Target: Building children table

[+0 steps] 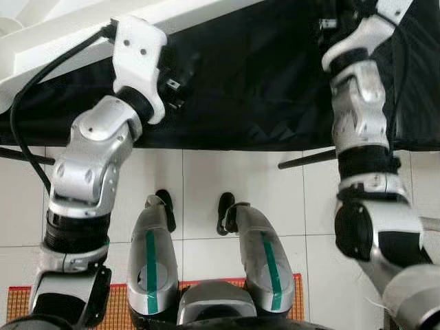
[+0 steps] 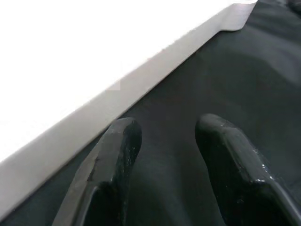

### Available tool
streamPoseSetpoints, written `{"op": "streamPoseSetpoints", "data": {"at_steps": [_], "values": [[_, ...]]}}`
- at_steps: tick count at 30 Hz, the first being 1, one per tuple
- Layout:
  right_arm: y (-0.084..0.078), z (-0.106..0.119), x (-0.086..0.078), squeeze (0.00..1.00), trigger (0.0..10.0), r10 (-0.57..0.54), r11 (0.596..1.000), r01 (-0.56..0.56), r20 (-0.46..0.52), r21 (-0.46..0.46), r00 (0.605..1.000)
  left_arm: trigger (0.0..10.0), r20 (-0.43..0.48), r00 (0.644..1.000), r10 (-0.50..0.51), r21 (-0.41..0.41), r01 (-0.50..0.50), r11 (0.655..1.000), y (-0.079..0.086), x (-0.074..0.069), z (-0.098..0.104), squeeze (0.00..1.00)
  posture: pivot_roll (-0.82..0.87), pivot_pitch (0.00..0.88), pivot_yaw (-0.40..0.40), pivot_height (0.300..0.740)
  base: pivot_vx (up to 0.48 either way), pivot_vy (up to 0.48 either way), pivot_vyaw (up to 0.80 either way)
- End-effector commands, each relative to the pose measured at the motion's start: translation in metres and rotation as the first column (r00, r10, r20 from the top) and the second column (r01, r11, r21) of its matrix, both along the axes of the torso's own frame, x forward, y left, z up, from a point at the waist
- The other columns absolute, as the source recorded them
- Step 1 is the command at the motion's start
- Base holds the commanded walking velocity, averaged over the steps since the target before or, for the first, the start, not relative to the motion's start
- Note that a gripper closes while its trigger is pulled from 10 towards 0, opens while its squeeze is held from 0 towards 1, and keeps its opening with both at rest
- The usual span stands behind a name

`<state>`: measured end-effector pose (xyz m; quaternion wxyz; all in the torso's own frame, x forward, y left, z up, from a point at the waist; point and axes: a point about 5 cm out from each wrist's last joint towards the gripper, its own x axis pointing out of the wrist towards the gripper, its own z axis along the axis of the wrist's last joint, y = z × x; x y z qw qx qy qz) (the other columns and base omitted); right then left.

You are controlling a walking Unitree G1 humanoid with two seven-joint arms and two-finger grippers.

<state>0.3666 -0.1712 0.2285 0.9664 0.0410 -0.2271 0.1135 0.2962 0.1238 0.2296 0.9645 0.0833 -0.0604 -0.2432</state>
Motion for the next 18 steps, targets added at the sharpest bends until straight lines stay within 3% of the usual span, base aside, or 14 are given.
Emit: {"op": "streamPoseSetpoints", "data": {"at_steps": [1, 18], "values": [[0.002, -0.004, -0.009, 0.0, 10.0, 0.034, 0.999, -0.034, 0.012, 0.0, 0.999, 10.0, -0.01, 1.0, -0.006, 0.027, 0.006, 1.0, 0.002, 0.004, -0.005, 0.0, 0.09, 0.19, -0.087, 0.74, 0.0, 0.0, 0.0], [0.027, -0.011, -0.057, 0.0, 10.0, 0.292, 0.953, -0.291, -0.005, -0.081, 0.956, 10.0, 0.03, 0.998, 0.051, 0.117, -0.054, 0.992, 0.028, 0.036, 0.003, 0.0, 0.06, 0.13, -0.083, 0.74, 0.0, 0.0, 0.0]]}}
